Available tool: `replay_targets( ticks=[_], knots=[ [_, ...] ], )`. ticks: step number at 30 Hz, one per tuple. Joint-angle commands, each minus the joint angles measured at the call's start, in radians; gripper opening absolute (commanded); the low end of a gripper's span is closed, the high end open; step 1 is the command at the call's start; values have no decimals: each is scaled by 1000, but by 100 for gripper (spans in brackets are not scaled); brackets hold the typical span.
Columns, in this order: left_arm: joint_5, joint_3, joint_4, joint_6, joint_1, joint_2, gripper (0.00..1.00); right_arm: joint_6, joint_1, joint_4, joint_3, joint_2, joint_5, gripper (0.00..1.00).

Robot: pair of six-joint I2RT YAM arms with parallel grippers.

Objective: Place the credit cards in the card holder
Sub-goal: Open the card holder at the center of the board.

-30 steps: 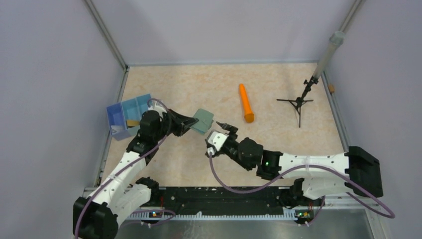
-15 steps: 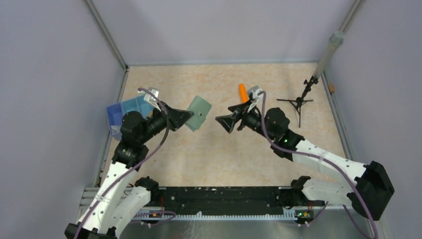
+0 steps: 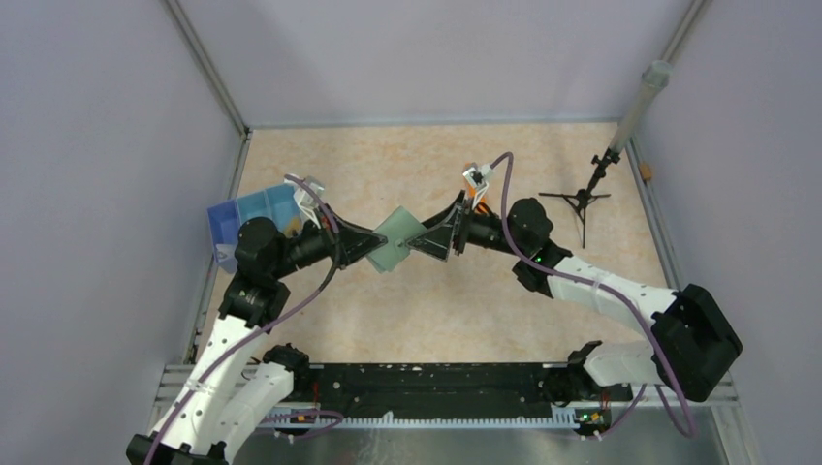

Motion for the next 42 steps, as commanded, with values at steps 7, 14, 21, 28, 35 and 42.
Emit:
replay_targets(
  ticks=[7, 14, 21, 28, 35, 42],
  knots=[
    [77, -23, 119, -32, 3, -7, 8, 70, -2, 127, 51, 23, -85, 30],
    [135, 81, -88, 99, 4, 47, 92, -108, -2, -96, 105, -27, -96, 0],
    [169, 133, -146, 177, 3, 149, 95, -307, -2, -380, 201, -56, -207, 0],
    [263, 148, -129, 190, 3, 215, 59, -385, -2, -493, 239, -68, -251, 0],
    [320, 93, -18, 135, -4, 251, 0, -451, -2, -614, 286, -61, -201, 18],
    [176, 110, -81, 172, -3, 264, 0, -468, -12, -683, 243, -197, 29, 70]
  ],
)
